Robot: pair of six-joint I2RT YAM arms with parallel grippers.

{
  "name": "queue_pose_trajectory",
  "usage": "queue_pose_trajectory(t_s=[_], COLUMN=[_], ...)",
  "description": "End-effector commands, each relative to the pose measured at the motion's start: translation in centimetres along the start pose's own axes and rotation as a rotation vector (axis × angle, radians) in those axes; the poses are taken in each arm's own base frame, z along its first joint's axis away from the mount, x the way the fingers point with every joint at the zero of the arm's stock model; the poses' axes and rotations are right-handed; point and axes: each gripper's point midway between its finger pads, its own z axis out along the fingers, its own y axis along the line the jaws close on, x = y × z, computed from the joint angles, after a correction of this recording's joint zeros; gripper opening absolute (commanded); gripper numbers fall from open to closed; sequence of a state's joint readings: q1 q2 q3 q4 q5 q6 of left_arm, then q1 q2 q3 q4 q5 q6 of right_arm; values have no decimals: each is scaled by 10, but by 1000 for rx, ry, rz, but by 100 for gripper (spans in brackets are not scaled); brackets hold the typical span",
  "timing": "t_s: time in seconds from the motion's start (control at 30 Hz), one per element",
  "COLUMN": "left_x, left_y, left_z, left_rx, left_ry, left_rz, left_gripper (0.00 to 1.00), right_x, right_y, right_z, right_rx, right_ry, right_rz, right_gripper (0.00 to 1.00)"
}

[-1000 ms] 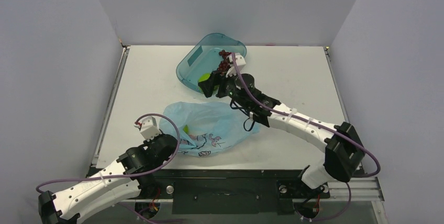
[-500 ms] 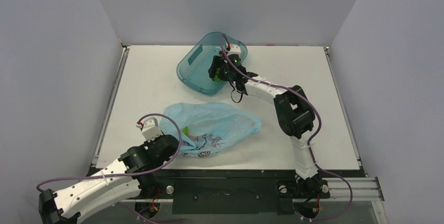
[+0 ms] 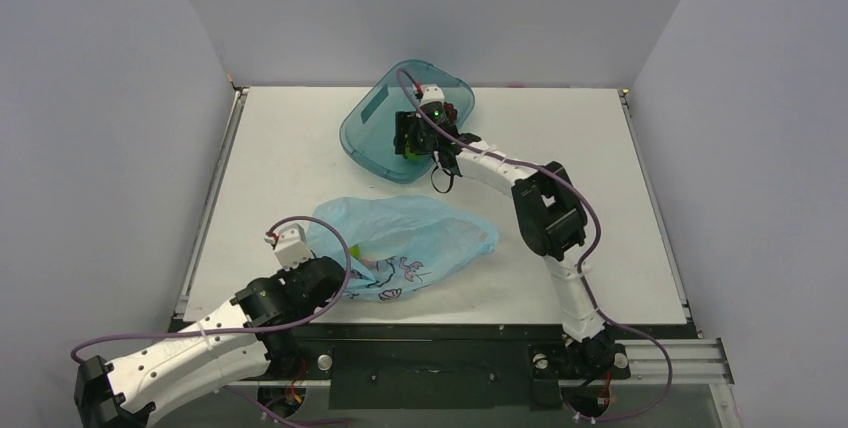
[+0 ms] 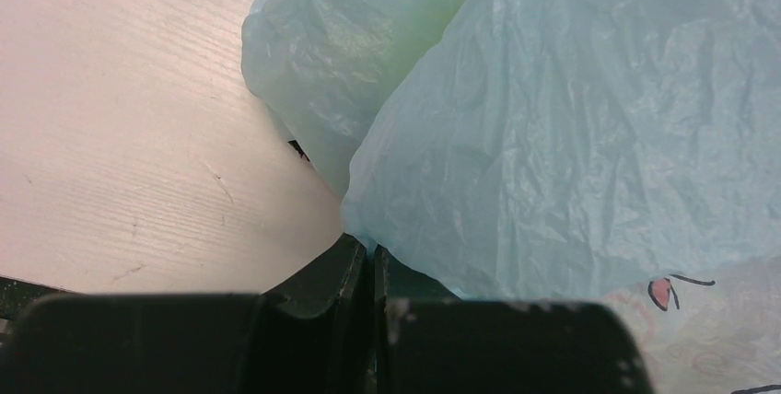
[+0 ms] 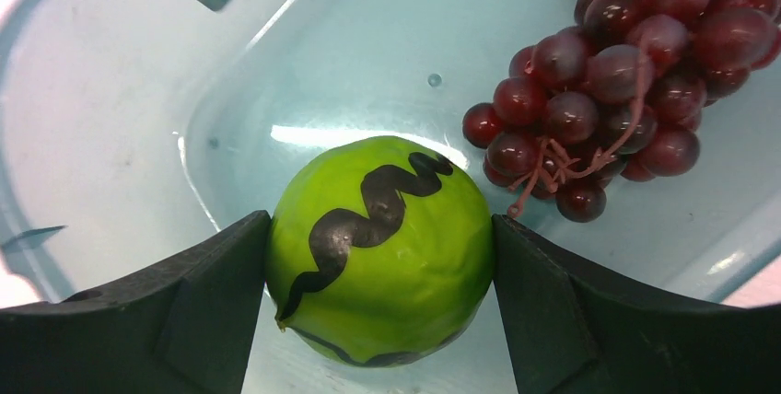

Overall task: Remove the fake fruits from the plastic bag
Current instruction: Place the fake fruit in the bin.

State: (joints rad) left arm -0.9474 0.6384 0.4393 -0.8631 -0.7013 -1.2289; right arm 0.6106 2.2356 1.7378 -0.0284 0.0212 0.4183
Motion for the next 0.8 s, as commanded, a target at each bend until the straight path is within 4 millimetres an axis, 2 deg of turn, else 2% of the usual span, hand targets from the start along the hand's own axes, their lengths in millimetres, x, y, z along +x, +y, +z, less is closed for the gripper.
queue_pose_trajectory(t_s=[0.0, 0.13, 0.3, 0.4, 0.57, 0.77], left_x=[-9, -11, -11, -11, -12, -14], left_y=[-14, -14, -14, -15, -18, -19], left_z=[-6, -8, -8, -8, -8, -9], left_rx=[50, 58, 61, 67, 77, 84], left_ry=[-11, -14, -17, -18, -20, -22], left_rz=[-36, -44, -49, -54, -60, -62], left_gripper=[0, 0, 0, 0, 0, 0], right_x=[8, 2, -22, -32, -48, -53], right_y=[-4, 2, 15, 21, 30, 28], right_z=[4, 2, -10, -18, -36, -43], right_rx=[46, 42, 26, 23, 23, 42], right_ry=[49, 51, 31, 19, -17, -20], right_rz=[-62, -88, -115, -129, -147, -153], right_gripper=[66, 69, 74, 84, 86, 87])
